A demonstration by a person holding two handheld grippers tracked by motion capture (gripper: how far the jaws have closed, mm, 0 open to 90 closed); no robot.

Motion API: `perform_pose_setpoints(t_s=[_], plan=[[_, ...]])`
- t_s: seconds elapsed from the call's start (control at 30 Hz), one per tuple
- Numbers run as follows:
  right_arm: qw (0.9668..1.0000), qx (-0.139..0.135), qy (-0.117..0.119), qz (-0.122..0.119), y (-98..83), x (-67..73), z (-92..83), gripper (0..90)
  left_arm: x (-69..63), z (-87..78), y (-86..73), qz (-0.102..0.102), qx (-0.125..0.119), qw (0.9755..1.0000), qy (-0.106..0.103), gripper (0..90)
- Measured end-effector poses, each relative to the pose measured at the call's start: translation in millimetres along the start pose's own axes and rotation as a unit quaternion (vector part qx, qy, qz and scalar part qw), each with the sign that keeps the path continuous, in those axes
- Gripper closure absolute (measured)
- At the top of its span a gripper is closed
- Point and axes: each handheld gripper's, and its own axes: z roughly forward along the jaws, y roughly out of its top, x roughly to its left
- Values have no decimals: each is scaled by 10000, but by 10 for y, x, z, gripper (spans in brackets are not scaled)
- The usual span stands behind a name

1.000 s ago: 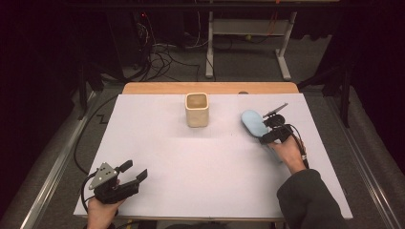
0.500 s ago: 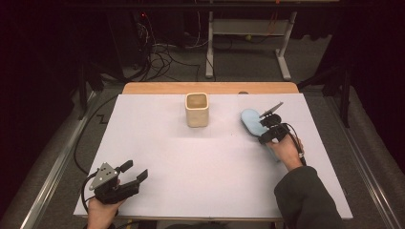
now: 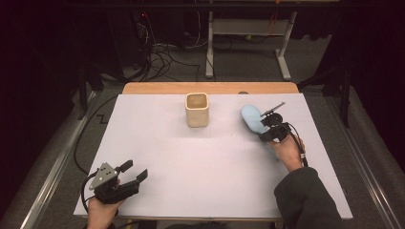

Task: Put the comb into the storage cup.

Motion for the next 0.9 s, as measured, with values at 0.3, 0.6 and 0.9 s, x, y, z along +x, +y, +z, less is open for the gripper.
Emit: perform_pose_setpoints(t_s=[0.3,0.6,0.9], plan=[[9990,-416,146,-84,-76,17,-201,706,0,5,-1,-22,0,10000,-11,315],[9967,-671,320,-318,-192,131,-403,705,1,7,-1,-36,-6,10000,4,310],[9932,-924,510,-486,-328,252,-560,705,3,12,-2,-56,5,10000,1,308]])
